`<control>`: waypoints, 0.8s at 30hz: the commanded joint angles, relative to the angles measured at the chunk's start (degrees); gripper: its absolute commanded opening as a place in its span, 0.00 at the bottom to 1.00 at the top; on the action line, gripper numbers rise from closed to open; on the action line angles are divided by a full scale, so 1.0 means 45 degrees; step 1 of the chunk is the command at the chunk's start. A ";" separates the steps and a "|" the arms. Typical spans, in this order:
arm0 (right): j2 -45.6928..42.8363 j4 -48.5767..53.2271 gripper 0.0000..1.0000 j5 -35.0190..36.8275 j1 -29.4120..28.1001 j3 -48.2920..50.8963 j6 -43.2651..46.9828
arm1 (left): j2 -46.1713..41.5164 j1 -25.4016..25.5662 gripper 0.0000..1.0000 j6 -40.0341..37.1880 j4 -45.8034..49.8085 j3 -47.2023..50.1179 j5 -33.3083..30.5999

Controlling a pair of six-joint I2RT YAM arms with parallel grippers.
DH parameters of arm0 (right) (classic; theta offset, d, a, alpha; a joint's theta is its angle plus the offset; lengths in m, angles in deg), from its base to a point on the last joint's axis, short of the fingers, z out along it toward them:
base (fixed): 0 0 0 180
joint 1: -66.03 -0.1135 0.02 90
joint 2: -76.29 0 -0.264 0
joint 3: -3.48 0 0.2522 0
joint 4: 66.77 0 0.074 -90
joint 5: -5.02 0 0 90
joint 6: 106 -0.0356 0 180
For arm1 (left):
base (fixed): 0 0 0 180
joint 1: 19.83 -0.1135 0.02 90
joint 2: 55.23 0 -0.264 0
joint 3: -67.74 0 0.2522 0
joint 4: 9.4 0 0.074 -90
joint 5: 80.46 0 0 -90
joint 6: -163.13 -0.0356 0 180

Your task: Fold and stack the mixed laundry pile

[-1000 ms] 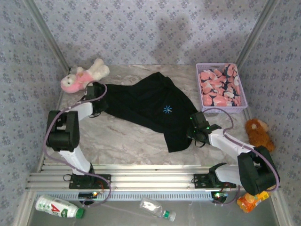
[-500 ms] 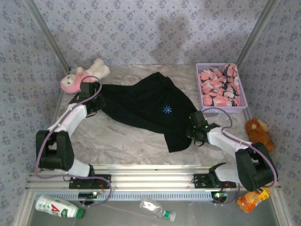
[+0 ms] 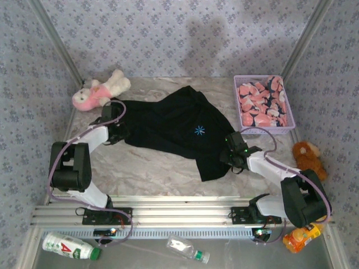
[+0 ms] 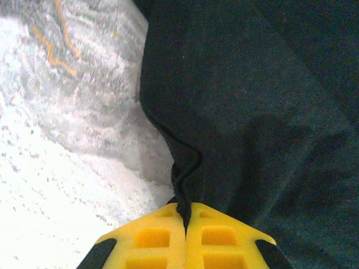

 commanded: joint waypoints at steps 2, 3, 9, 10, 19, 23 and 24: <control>0.0085 0.0202 0.03 0.0170 -0.0108 -0.0293 -0.0275 | -0.0852 -0.0030 0.00 0.0276 -0.0458 0.0242 0.0319; -0.0037 0.0459 0.00 0.0253 -0.0107 -0.0534 -0.0213 | -0.0984 -0.0023 0.00 0.0294 -0.0468 0.0234 0.0365; -0.0701 0.1091 0.00 -0.0079 0.0070 -0.1846 0.0312 | -0.1796 -0.0034 0.00 0.0590 -0.0835 -0.0652 0.1062; -0.0576 0.0919 0.00 -0.0225 0.0187 -0.2206 0.0479 | -0.1748 -0.0042 0.00 0.0595 -0.0863 -0.1004 0.1131; 0.2794 0.0571 0.00 -0.2237 0.1443 -1.1703 0.3310 | 0.0556 -0.0619 0.00 0.0416 0.0811 -0.9115 0.2102; 0.2379 -0.0048 0.00 -0.2230 0.1575 -1.4815 0.4469 | 0.0005 -0.0633 0.00 0.0132 0.1634 -1.2204 0.2130; 0.2022 -0.0307 0.00 -0.2320 0.1586 -1.5067 0.4615 | -0.0346 -0.0632 0.00 0.0113 0.1654 -1.2563 0.2116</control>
